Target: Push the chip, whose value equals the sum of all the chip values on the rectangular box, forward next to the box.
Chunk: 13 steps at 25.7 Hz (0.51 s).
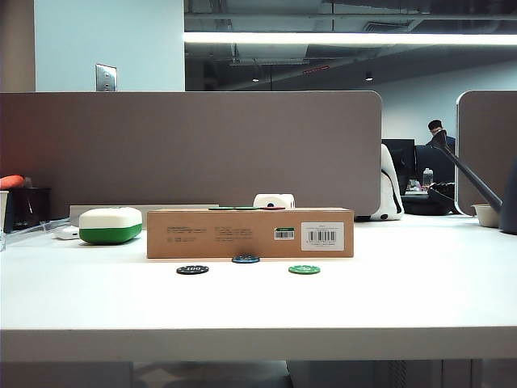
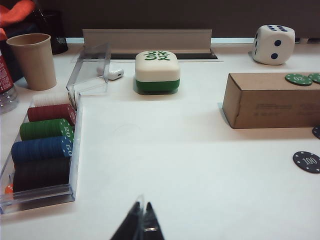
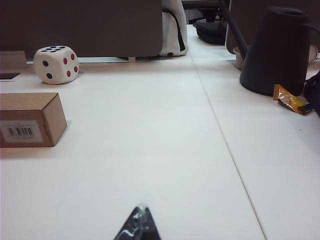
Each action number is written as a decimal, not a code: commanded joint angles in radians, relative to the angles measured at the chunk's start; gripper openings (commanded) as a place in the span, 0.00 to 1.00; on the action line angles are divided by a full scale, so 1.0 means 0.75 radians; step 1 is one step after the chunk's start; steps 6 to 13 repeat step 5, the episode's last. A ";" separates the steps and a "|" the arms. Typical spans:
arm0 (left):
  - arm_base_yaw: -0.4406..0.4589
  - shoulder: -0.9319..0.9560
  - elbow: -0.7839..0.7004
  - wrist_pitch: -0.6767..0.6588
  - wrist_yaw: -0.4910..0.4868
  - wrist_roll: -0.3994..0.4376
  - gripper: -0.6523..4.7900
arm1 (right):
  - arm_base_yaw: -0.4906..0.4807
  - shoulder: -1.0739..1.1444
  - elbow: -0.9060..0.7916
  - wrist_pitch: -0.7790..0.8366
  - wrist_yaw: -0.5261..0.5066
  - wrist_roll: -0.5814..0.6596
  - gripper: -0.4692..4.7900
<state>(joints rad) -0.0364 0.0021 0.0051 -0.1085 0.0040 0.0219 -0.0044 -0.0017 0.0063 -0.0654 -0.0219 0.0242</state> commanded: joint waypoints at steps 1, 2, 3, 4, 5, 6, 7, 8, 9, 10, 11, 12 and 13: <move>-0.001 0.001 0.003 0.016 -0.001 -0.005 0.11 | 0.001 -0.001 -0.006 0.018 0.002 0.002 0.08; -0.001 0.001 0.003 0.016 -0.001 -0.005 0.11 | 0.001 -0.001 -0.006 0.018 0.001 0.002 0.08; -0.001 0.001 0.003 0.016 -0.001 -0.005 0.11 | 0.001 -0.001 -0.006 0.018 0.002 0.002 0.08; -0.001 0.001 0.003 0.016 -0.001 -0.005 0.11 | 0.001 -0.001 -0.006 0.018 0.002 0.002 0.08; -0.001 0.001 0.003 0.016 -0.001 -0.005 0.11 | 0.001 -0.001 -0.006 0.018 0.002 0.002 0.08; -0.001 0.001 0.003 0.016 -0.001 -0.005 0.11 | 0.001 -0.001 -0.006 0.018 0.002 0.002 0.08; -0.001 0.001 0.003 0.016 -0.001 -0.005 0.11 | 0.001 -0.001 -0.006 0.018 0.002 0.002 0.08; -0.001 0.001 0.003 0.016 -0.001 -0.005 0.11 | 0.001 -0.001 -0.006 0.018 0.002 0.002 0.08; -0.001 0.001 0.003 0.016 -0.001 -0.005 0.11 | 0.001 -0.001 -0.006 0.018 0.002 0.002 0.08; -0.001 0.001 0.003 0.016 -0.001 -0.005 0.11 | 0.001 -0.001 -0.006 0.018 0.002 0.002 0.08; -0.001 0.001 0.003 0.016 -0.001 -0.005 0.11 | 0.001 -0.001 -0.006 0.018 0.002 0.002 0.08; -0.001 0.001 0.003 0.016 -0.001 -0.005 0.11 | 0.001 -0.001 -0.006 0.018 0.002 0.002 0.08; -0.001 0.001 0.003 0.016 -0.001 -0.005 0.11 | 0.001 -0.001 -0.006 0.018 0.002 0.002 0.08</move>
